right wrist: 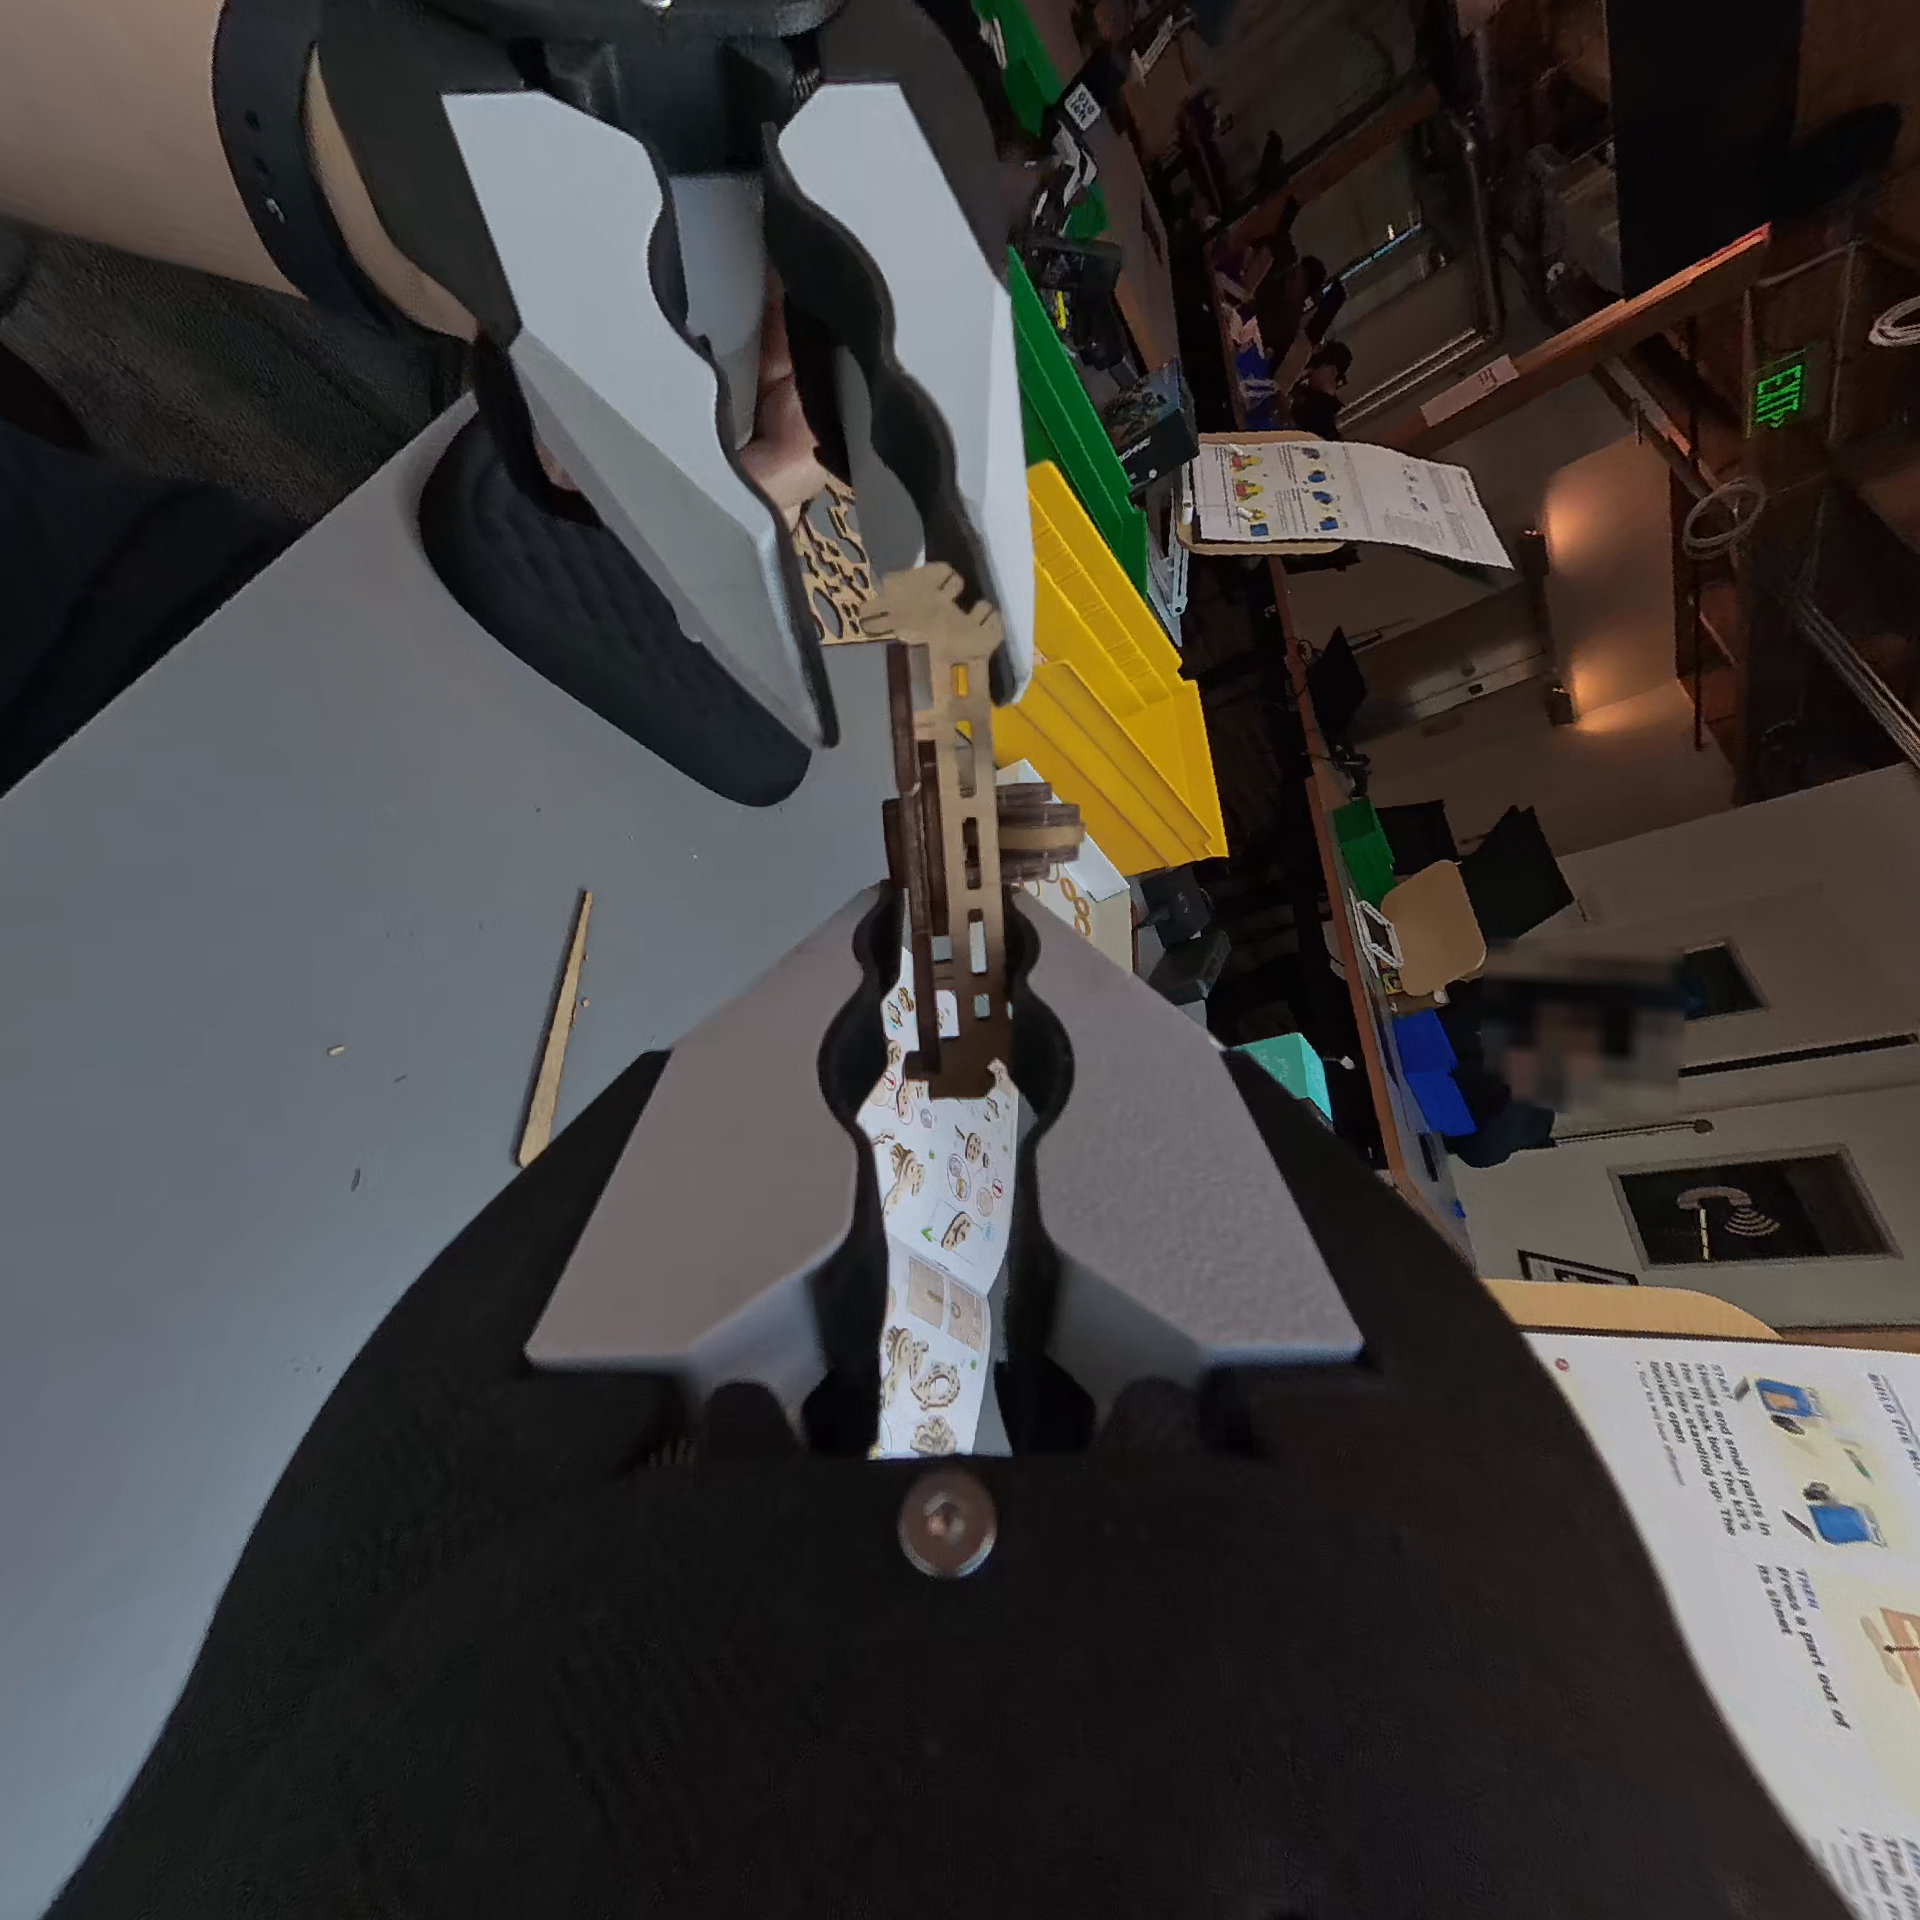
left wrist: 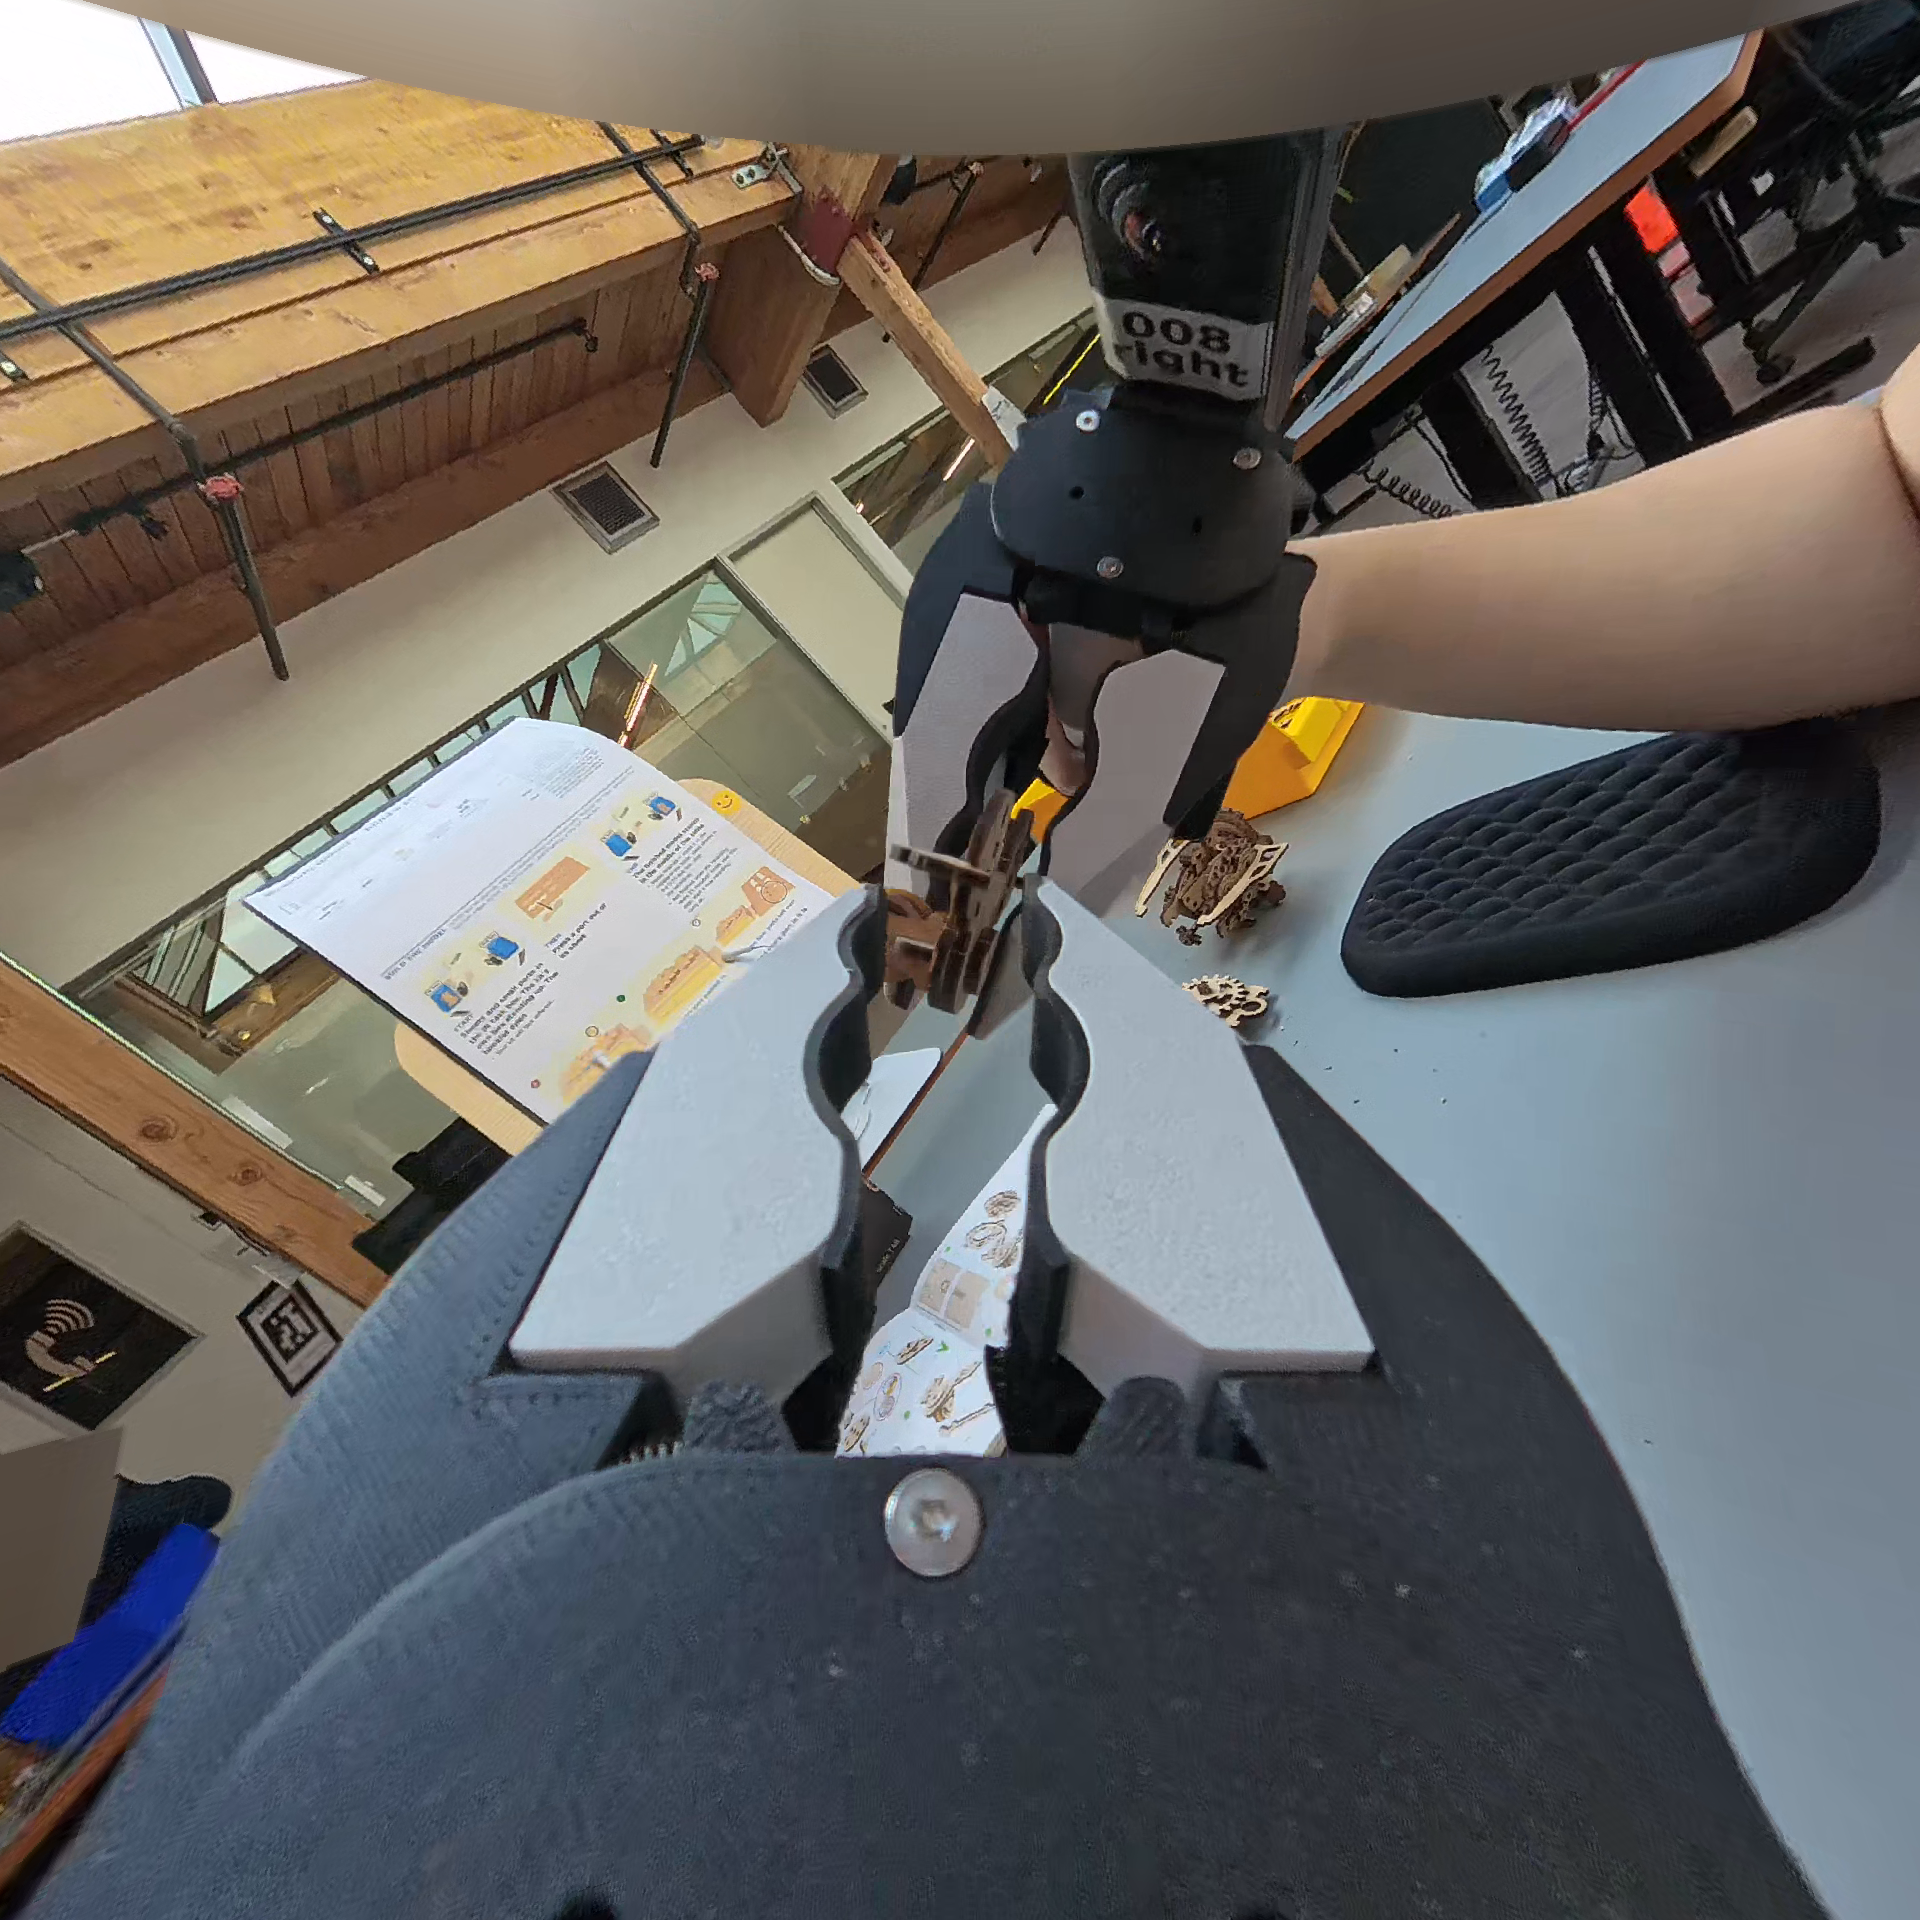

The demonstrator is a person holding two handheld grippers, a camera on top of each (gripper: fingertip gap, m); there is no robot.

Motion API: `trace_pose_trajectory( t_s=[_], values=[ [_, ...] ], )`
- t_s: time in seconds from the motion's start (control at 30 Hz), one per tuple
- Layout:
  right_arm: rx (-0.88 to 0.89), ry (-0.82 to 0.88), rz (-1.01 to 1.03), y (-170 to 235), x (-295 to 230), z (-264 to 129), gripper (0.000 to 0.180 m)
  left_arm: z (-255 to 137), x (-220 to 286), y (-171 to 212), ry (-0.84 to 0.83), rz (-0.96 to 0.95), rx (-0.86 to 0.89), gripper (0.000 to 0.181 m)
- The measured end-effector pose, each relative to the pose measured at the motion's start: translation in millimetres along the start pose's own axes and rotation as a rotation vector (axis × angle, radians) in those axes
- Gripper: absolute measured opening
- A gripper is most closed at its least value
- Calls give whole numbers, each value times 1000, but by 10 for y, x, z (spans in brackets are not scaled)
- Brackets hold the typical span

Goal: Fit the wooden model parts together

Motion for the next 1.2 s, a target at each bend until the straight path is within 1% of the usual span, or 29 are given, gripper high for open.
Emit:
trace_pose_trajectory(
  t_s=[0.1, 0.2, 0.27, 0.37, 0.47, 0.5, 0.67, 0.73, 0.87, 0.9, 1.0, 1.13, 1.2],
  values=[
    [154, -82, 80, -26, -24, -6, 16, -60, -71, 64, -13, -137, 44, 23],
    [314, -163, 165, -49, -47, -9, 17, -91, -97, 70, 28, -279, 124, 27],
    [388, -193, 233, -41, -30, -13, 16, -97, -103, 64, 65, -339, 171, 30],
    [489, -263, 288, -43, -35, -53, 16, -73, -116, 59, 107, -386, 219, 40],
    [567, -278, 307, -65, -36, -87, 16, 5, -68, 36, 166, -376, 219, 44],
    [575, -286, 309, -69, -44, -86, 16, 36, -51, 28, 177, -370, 215, 45],
    [576, -305, 264, -82, -129, -63, 16, 127, 25, -13, 232, -340, 224, 36],
    [576, -298, 264, -77, -128, -56, 16, 127, 25, -9, 214, -323, 225, 33],
    [559, -288, 251, -66, -132, -41, 17, 103, 19, 7, 194, -303, 208, 32],
    [547, -286, 236, -62, -134, -41, 22, 94, 13, 10, 186, -296, 202, 32],
    [481, -279, 163, -21, -117, -91, 31, 81, 9, 46, 171, -253, 136, 32],
    [391, -211, 82, 27, -20, -213, 31, 34, -3, 36, 118, -163, 58, 32],
    [350, -183, 34, 12, -15, -242, 31, 35, -14, 48, 77, -104, -16, 33]
  ],
)
Point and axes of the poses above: each gripper's, where its closed fingertips meet, z out along the fingers, y out of its underside, x = y × z across the jaws, the point moved 6 cm from there along -z, back along the fingers, and after that the axes turned 7 degrees about -x, right-handed, at the moved point
